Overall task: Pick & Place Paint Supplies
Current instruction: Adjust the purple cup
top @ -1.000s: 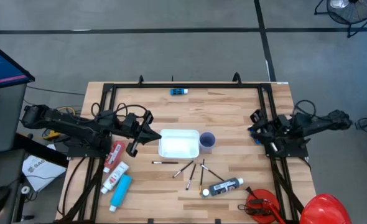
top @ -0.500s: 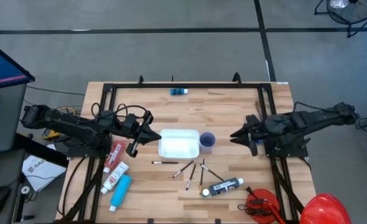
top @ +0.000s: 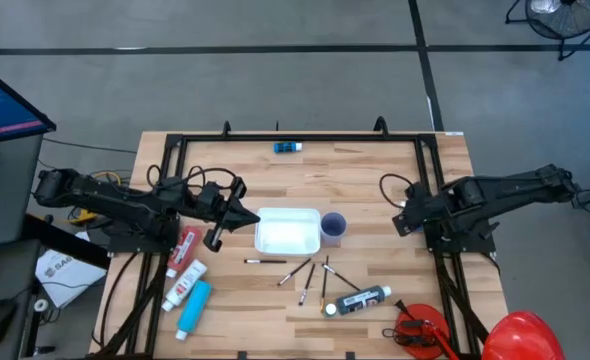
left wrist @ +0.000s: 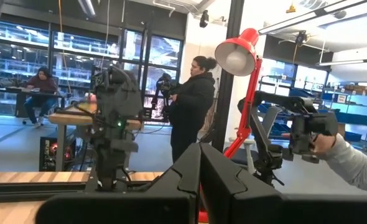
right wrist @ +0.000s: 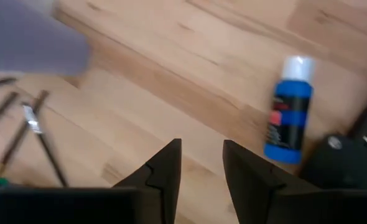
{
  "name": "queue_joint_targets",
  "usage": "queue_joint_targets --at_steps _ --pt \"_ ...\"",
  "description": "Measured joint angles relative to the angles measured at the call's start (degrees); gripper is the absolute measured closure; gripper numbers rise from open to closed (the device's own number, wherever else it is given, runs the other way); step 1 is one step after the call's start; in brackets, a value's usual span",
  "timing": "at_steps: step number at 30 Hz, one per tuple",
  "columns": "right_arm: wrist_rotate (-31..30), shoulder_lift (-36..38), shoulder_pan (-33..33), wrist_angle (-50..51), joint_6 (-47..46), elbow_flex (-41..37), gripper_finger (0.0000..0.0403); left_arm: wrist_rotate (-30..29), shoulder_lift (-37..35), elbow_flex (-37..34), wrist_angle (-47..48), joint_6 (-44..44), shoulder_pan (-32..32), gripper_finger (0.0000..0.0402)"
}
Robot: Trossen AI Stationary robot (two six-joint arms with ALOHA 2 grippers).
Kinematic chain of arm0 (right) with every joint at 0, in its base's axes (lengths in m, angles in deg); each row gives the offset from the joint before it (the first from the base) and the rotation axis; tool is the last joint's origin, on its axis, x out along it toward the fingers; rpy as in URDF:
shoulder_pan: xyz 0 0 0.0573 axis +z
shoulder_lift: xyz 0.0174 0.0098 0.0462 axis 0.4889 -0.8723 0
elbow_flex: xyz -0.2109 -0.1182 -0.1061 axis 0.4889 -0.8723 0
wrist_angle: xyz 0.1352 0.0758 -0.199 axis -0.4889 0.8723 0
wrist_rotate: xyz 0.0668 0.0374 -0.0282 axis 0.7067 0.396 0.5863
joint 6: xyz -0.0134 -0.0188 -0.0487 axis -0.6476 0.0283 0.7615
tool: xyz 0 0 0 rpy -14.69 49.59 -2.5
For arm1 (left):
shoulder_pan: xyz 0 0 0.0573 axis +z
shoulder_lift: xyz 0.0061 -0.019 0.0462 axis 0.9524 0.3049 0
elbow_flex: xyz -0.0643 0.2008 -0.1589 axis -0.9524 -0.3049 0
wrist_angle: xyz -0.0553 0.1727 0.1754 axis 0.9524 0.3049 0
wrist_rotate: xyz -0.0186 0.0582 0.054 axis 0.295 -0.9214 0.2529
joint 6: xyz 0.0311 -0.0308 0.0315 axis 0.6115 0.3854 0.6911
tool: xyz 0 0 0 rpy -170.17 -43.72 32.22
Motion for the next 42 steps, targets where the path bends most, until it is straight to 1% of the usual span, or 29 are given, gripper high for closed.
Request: queue_joint_targets --at_steps 4,10,15,17,19,24,31,36,42 --pt "0.7 -2.4 -1.2 2.0 1.1 0.0 0.0267 0.0 0.0 0.0 0.0 0.0 0.0 0.0400" --pt "0.7 -7.0 -4.3 4.0 3.5 0.0 0.0221 0.0 0.0 0.0 0.0 0.0 0.0 0.0400" --pt "0.7 -10.7 -6.6 0.9 16.9 0.0 0.0185 0.0 0.0 0.0 0.1 0.0 0.0 0.0400" --pt "0.7 -12.1 -7.0 -1.7 20.5 0.0 0.0177 0.0 0.0 0.0 0.1 0.0 0.0 0.0400" --pt "0.7 -13.5 -7.3 -4.5 22.1 0.0 0.0171 0.0 0.0 0.0 0.2 0.0 0.0 0.0400" --pt "0.7 -17.2 -7.3 -13.5 22.3 0.0 0.0170 -0.5 0.2 0.0 0.1 1.4 0.0 0.0400" --pt "0.7 -23.0 -7.3 -29.5 22.5 0.0 0.0174 -1.1 0.5 0.1 0.2 1.4 0.0 0.0400" --pt "0.7 -28.0 -7.3 -43.2 22.5 0.0 0.0174 -1.1 0.5 0.1 0.2 1.4 -0.4 0.0400" --pt "0.7 -35.3 -7.3 -62.8 22.5 0.0 0.0175 -1.1 0.4 0.1 0.3 0.0 -0.5 0.0400"
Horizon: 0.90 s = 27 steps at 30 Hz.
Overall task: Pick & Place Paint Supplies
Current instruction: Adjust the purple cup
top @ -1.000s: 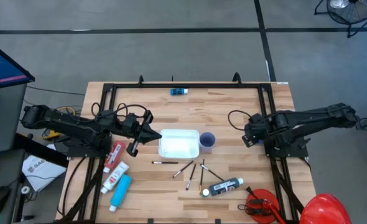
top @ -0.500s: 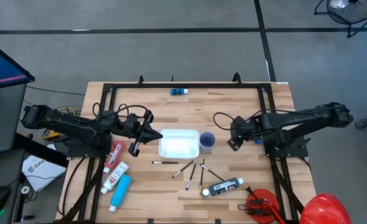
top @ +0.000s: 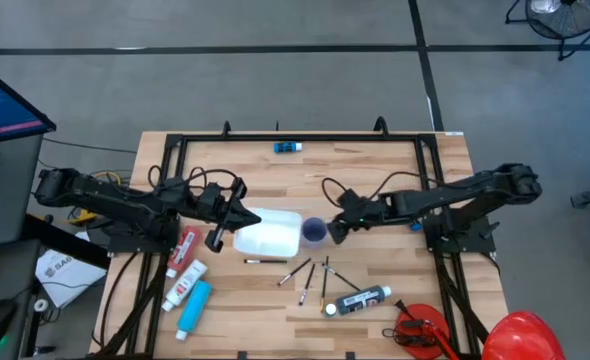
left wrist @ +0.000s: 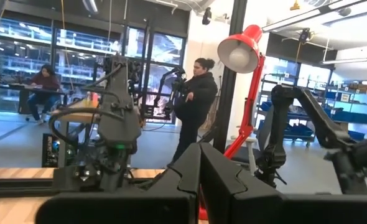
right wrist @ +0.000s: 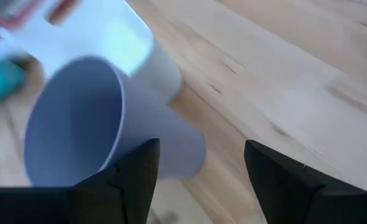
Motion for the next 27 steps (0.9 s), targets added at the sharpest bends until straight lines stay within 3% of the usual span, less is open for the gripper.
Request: queue_joint_targets --at_steps 11,14,19,27 --pt "0.0 -17.1 -0.1 -39.6 0.0 0.0 0.0175 0.0 0.0 0.0 -0.6 -0.2 0.0 0.0400" --pt "0.1 -21.5 -0.9 -46.2 3.0 0.1 0.0175 0.0 0.0 0.0 -0.7 -0.2 0.0 0.0400" --pt "4.4 -23.9 -4.6 -42.5 15.8 0.3 0.0175 0.0 0.0 0.0 -0.6 -0.2 0.0 0.0400" --pt "5.7 -13.5 -7.1 -22.1 16.5 0.0 0.0175 0.0 0.0 0.0 -0.4 -1.6 0.0 0.0400"
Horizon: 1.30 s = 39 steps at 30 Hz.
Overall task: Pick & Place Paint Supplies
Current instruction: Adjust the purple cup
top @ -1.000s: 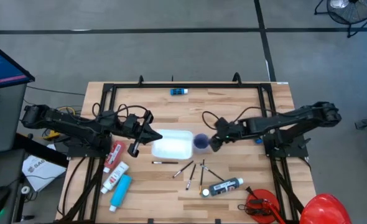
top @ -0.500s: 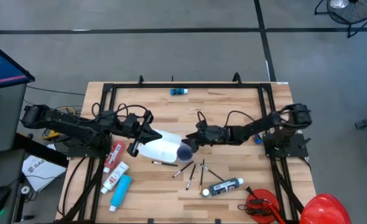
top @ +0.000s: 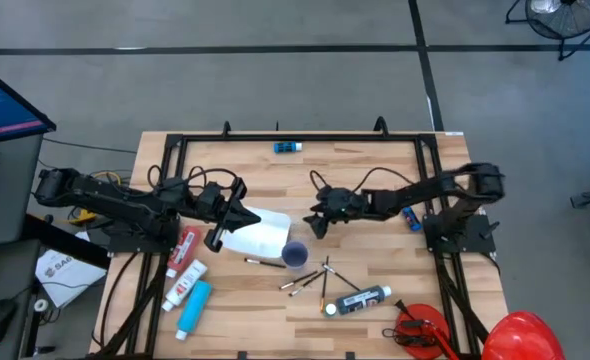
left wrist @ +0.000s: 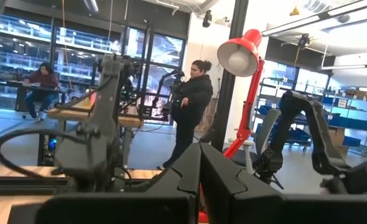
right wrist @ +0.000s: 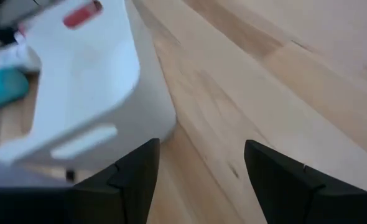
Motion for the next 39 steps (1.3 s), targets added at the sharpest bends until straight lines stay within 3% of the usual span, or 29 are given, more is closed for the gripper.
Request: queue_joint_targets --at_steps 9,12,15,19,25,29,36,39 --pt "0.8 14.7 1.0 7.3 0.5 0.0 0.0175 0.1 0.0 0.0 0.5 0.0 0.0 0.0400" --pt "3.0 19.0 1.0 11.6 0.9 0.0 0.0175 3.1 0.0 0.0 2.7 0.0 0.7 0.0400" --pt "3.6 22.5 1.0 14.7 0.5 -0.1 0.0175 7.3 -0.2 1.8 10.9 -0.7 2.5 0.0400" --pt "3.5 26.7 0.4 14.0 0.5 0.0 0.0175 8.0 -0.4 5.8 28.4 0.2 3.6 0.0400" --pt "3.4 29.5 -0.8 8.1 0.5 0.0 0.0175 6.4 -0.2 7.1 43.8 4.4 3.9 0.0400" --pt "3.6 30.4 -0.6 9.0 2.0 0.0 0.0175 6.4 2.6 7.1 45.8 4.7 3.6 0.0400" --pt "9.1 28.4 2.4 19.8 3.9 -0.1 0.0175 6.4 9.5 7.1 46.9 4.7 2.9 0.0400" --pt "9.2 26.2 4.6 17.5 3.3 -0.1 0.0175 6.4 11.1 7.1 47.0 4.7 3.1 0.0400"
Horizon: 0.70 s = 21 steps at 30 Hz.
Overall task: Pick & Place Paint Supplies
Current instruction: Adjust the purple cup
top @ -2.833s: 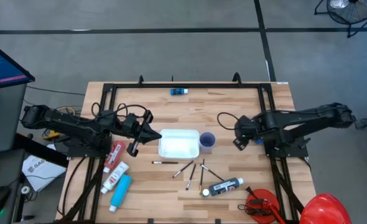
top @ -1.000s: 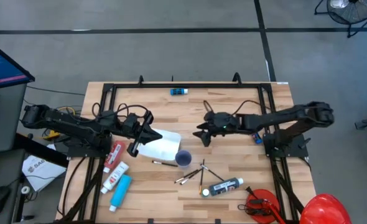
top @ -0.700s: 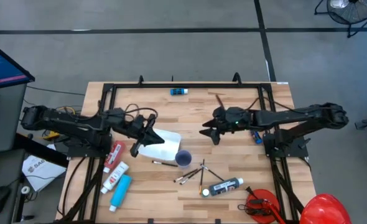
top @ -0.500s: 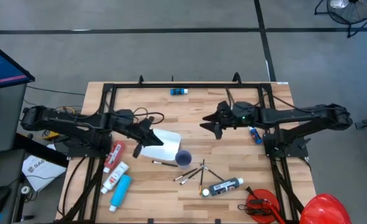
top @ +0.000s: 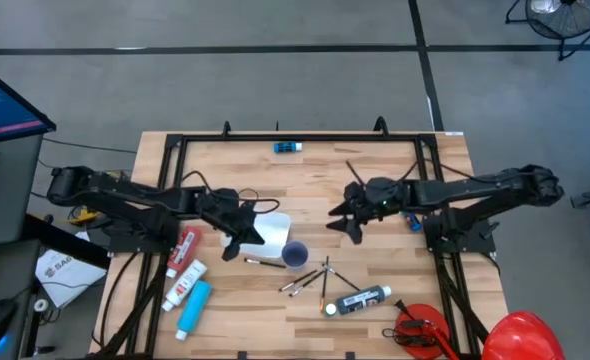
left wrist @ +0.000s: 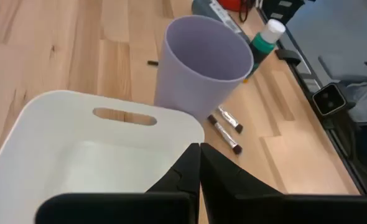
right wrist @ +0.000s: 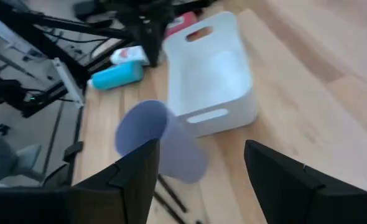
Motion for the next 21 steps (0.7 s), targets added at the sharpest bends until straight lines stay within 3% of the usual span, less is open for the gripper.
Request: queue_joint_targets --at_steps 6,10,15,18,21 --pt "0.3 -2.3 4.9 1.8 0.8 0.0 0.0175 0.0 -1.4 0.4 -0.5 0.0 -0.3 0.0400" --pt "-1.2 -2.4 9.5 2.2 13.1 0.0 0.0175 0.0 -4.1 0.5 -0.5 0.0 -1.4 0.0400" --pt "-13.3 -4.1 16.9 -1.6 30.1 0.0 0.0175 0.0 -6.9 0.5 -0.5 0.4 -3.5 0.0400" --pt "-19.7 -6.9 19.3 -5.8 31.4 0.1 0.0175 0.0 -7.1 0.5 -0.7 0.4 -4.3 0.0400" --pt "-21.3 -9.6 19.4 -6.9 25.1 0.0 0.0175 0.0 -6.8 0.5 -0.8 0.4 -4.6 0.0400"
